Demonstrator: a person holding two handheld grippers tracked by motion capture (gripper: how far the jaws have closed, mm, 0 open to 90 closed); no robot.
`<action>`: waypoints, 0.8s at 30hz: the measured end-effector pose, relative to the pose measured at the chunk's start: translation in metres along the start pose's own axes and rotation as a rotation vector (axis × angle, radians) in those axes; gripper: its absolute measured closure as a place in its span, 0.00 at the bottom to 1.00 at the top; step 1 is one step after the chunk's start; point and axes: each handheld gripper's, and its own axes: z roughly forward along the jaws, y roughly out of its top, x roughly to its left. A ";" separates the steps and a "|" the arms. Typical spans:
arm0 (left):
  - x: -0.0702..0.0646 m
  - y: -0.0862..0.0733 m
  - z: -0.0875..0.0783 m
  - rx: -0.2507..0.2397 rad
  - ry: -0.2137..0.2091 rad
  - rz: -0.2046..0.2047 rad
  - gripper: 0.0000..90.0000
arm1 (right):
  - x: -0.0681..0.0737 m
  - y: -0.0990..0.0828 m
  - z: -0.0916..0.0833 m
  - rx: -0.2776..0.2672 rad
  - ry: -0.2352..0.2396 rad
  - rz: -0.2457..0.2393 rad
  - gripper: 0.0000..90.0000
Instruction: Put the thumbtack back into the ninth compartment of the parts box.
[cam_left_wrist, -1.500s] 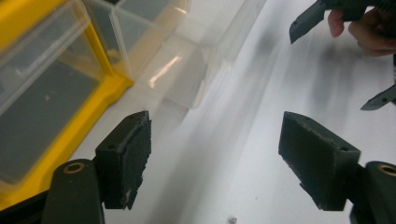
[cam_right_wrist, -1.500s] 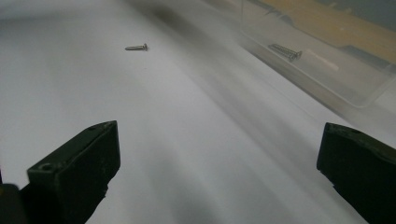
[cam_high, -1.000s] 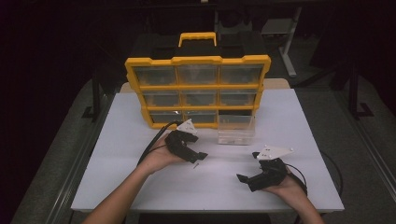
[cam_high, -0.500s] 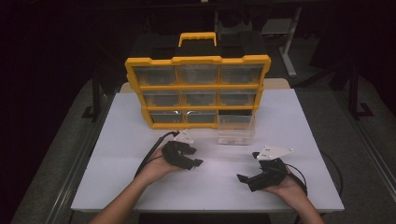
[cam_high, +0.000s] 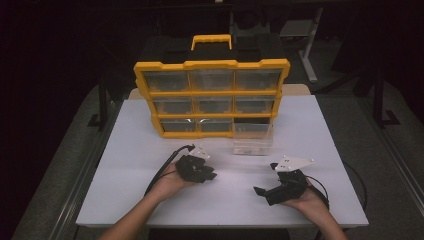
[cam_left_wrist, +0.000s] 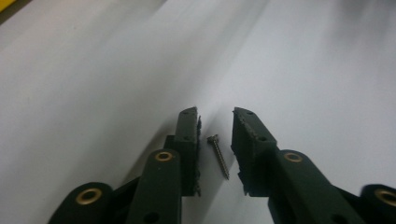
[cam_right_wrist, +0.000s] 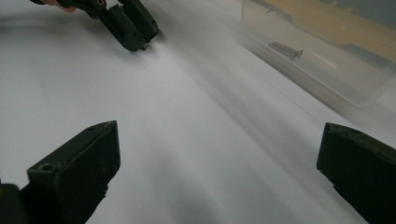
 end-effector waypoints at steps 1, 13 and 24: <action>0.000 0.000 0.000 0.002 0.000 0.000 0.84 | 0.000 0.000 0.000 0.000 0.000 0.000 0.00; 0.003 0.000 -0.001 0.017 -0.004 0.005 0.97 | 0.000 0.000 0.000 -0.003 0.005 -0.002 0.00; 0.006 0.005 -0.009 -0.007 -0.018 -0.004 0.97 | 0.000 0.000 0.000 -0.008 0.009 0.001 0.00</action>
